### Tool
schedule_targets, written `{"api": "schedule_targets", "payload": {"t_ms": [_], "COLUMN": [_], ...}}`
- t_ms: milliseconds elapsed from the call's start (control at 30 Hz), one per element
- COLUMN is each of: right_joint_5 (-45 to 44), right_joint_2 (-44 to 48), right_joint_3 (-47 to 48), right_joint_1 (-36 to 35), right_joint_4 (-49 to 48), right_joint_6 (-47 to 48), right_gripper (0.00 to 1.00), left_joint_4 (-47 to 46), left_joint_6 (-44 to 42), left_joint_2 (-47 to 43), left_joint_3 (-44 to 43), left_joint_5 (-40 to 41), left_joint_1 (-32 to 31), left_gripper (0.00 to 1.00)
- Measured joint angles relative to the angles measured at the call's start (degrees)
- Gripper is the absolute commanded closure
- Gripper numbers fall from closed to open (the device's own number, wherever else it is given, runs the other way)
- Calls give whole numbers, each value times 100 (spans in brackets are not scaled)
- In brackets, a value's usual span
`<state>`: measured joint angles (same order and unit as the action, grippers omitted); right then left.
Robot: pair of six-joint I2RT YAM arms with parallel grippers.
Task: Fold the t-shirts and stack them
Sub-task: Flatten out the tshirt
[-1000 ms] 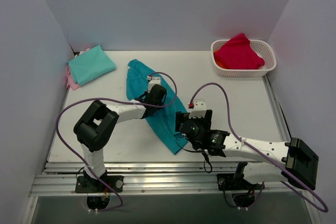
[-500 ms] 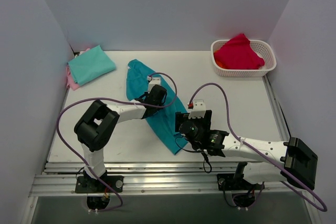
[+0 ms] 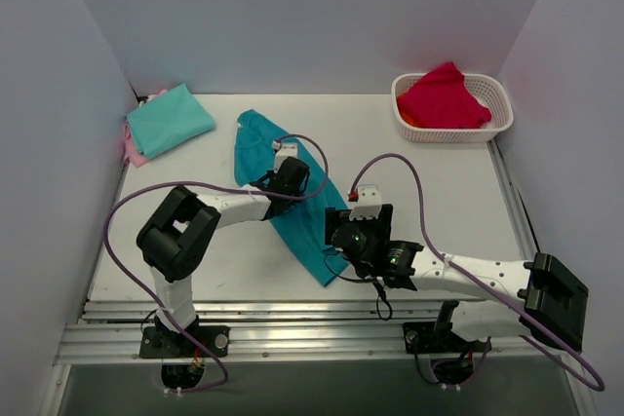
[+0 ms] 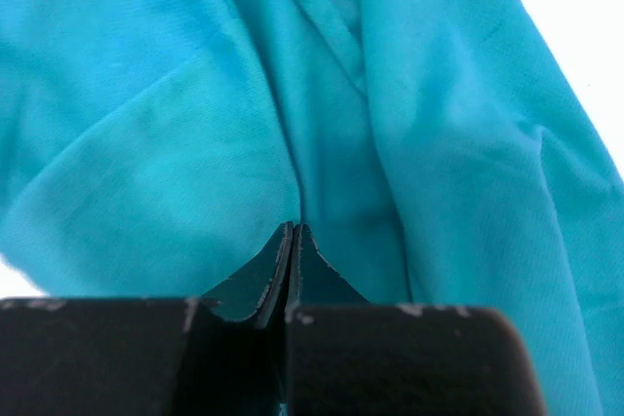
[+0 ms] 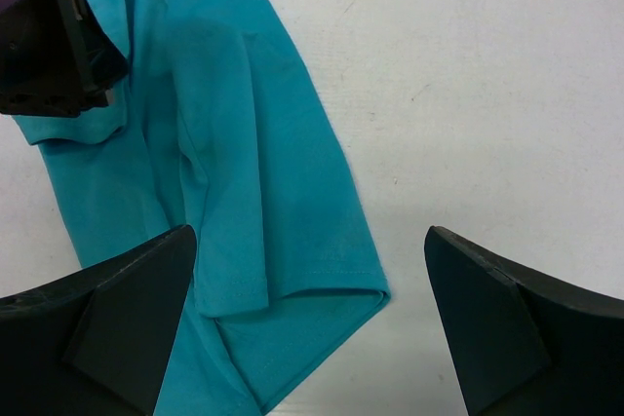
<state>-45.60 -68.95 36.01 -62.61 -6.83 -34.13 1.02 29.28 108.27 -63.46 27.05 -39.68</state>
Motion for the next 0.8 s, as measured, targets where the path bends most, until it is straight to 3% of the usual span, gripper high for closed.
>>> {"api": "schedule_targets", "payload": {"t_ms": [133,433,800], "right_joint_5": [-2,76,1202], "right_joint_2": [-33,-26,-369], "right_joint_3": [2,247,273], "right_joint_1": [0,-9,-151], "right_joint_4": [-2,111,-118], "right_joint_6": [-2,-61,-675], "right_gripper": [0,0,0], "left_joint_4": [350,542,885], "left_joint_6": [-57,-155,59], "left_joint_2": [-461,-2774,-3276], "left_joint_3": [52,581,1585], "left_joint_5": [179,807,979], "left_joint_1": [0,107,719], "left_gripper": [98,98,98]}}
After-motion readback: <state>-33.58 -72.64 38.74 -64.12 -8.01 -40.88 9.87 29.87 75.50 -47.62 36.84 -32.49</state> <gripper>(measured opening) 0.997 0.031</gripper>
